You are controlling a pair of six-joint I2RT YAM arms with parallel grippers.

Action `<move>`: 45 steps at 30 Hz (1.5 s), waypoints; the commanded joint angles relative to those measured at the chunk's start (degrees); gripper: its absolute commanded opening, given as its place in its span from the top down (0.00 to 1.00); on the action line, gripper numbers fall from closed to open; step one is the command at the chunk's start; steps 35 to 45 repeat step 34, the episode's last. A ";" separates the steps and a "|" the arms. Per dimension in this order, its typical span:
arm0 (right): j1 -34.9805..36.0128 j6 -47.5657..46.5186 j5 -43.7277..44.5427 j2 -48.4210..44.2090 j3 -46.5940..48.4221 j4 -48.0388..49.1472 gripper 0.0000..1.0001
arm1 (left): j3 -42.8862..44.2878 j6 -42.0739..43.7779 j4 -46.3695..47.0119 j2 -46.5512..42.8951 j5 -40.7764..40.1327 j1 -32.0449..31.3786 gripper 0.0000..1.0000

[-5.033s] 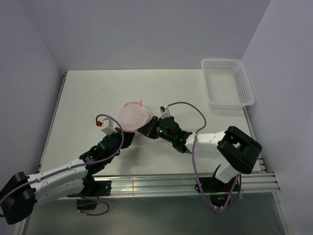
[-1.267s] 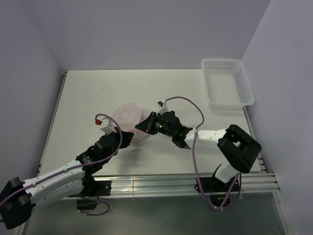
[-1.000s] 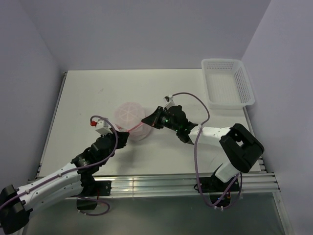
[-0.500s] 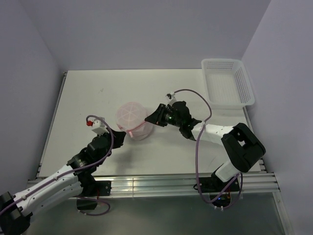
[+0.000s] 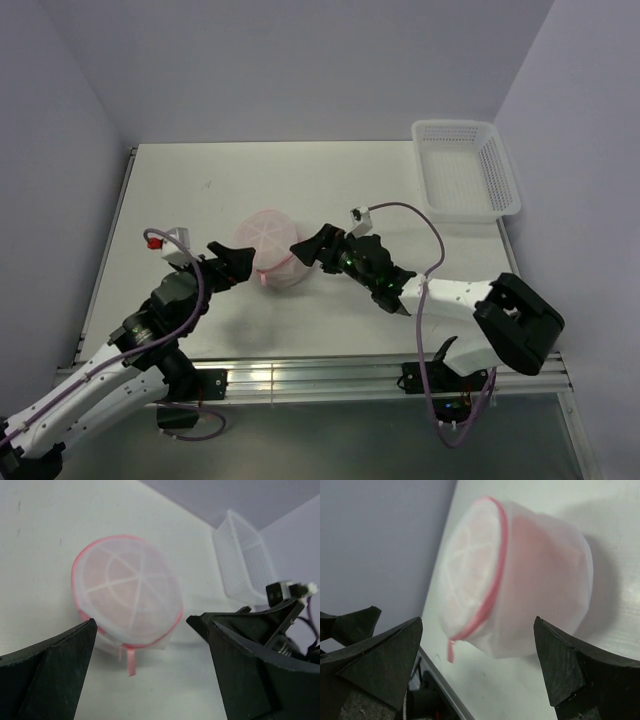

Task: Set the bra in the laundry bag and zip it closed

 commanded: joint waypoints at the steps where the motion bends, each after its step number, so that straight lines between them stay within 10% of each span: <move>1: 1.75 -1.97 9.61 -6.30 -0.48 3.26 0.00 | 7.52 1.30 -5.25 -0.18 -2.91 0.23 0.01; 45: 13.00 -26.75 29.04 -12.48 19.20 -8.17 0.00 | 22.65 19.32 -7.63 -5.36 4.29 0.23 0.01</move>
